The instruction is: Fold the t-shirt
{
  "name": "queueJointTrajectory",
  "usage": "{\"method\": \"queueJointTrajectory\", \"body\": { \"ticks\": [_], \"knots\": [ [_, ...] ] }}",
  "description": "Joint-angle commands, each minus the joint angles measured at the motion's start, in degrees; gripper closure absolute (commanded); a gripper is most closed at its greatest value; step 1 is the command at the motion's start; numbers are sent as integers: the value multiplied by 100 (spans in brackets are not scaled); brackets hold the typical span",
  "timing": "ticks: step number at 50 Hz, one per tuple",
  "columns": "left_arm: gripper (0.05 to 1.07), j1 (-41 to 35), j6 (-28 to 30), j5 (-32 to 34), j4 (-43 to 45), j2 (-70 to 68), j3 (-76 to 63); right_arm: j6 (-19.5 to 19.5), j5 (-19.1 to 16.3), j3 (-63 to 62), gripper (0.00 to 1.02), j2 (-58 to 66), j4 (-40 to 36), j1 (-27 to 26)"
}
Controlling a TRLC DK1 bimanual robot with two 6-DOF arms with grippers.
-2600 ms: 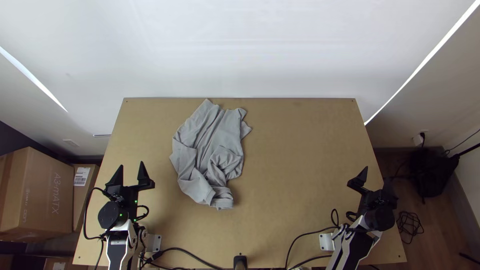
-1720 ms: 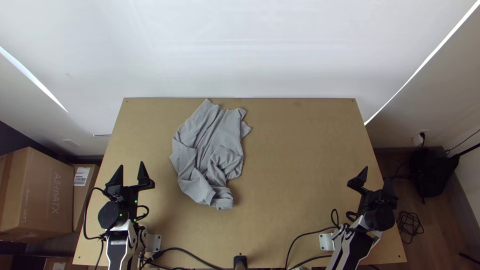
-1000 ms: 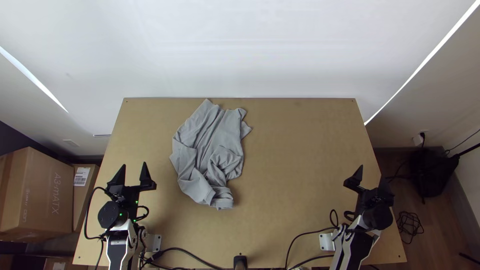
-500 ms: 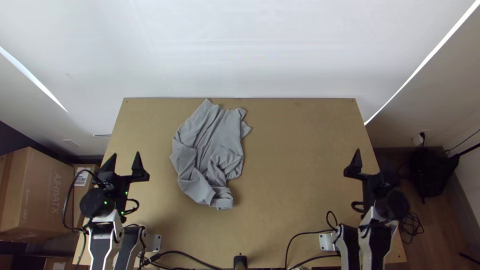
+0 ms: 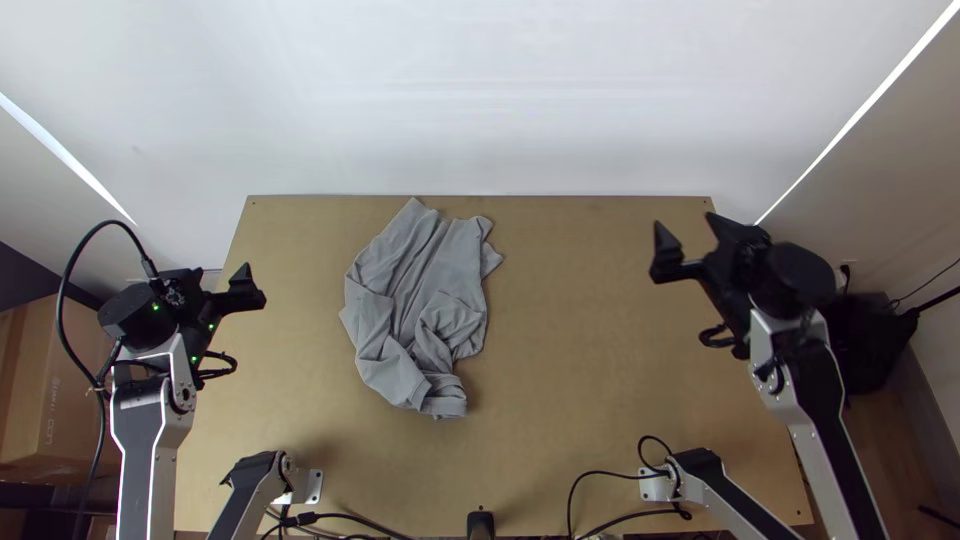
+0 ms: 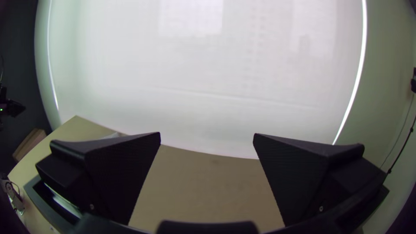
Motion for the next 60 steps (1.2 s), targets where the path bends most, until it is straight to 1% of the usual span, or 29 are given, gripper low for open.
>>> {"method": "queueJointTrajectory", "body": {
  "ticks": [1, 3, 6, 11, 13, 15, 19, 21, 23, 27, 29, 34, 37, 41, 44, 50, 55, 60],
  "knots": [
    [9, 310, 100, 310, -396, 5, 208, -82, 216, 612, 4, 574, -374, 683],
    [9, 530, 100, 530, -563, 5, 208, 33, 216, 700, 4, 680, -374, 842],
    [9, 952, 161, 987, -818, -4, 217, 252, 224, 858, 4, 908, -514, 1290],
    [9, 1567, 276, 1479, -1205, -13, 270, 674, 286, 1061, 4, 1357, -857, 1984],
    [9, 1769, 355, 1611, -1389, -13, 296, 876, 330, 1131, 4, 1567, -1007, 2292],
    [9, 1936, 530, 1795, -1626, -21, 322, 1122, 330, 1192, 4, 1761, -1165, 2485],
    [9, 2191, 706, 1866, -1908, -83, 322, 1509, 321, 1263, 4, 2077, -1464, 2951],
    [9, 2288, 777, 1892, -1978, -109, 314, 1729, 286, 1175, 4, 2183, -1499, 3144],
    [9, 2437, 838, 1901, -2013, -118, 305, 1852, 233, 1104, 4, 2297, -1516, 3311],
    [9, 2613, 917, 1936, -2083, -144, 296, 2230, -66, 1131, 4, 2552, -1701, 3549],
    [9, 2648, 926, 1936, -2145, -153, 287, 2432, -268, 1148, 4, 2701, -1754, 3663],
    [9, 2648, 970, 1954, -2189, -259, 199, 2784, -822, 1140, 4, 2939, -1771, 3856],
    [9, 2630, 864, 1971, -2206, -364, 129, 3056, -1112, 1210, 4, 3167, -1780, 3900],
    [9, 2525, 645, 1980, -2198, -531, -11, 3610, -1674, 1342, 4, 3492, -1780, 3883],
    [9, 2419, 460, 1980, -2189, -628, -108, 3786, -1973, 1553, 4, 3756, -1833, 3909],
    [9, 2314, 135, 1971, -2110, -742, -266, 4023, -2298, 1781, 4, 4046, -1885, 4208],
    [9, 2296, -6, 1971, -2057, -821, -398, 4146, -2360, 1957, 4, 4292, -1894, 4533],
    [9, 2296, -23, 1971, -2048, -927, -504, 4401, -2544, 2203, 5, 4626, -2211, 4823]
  ]
}}
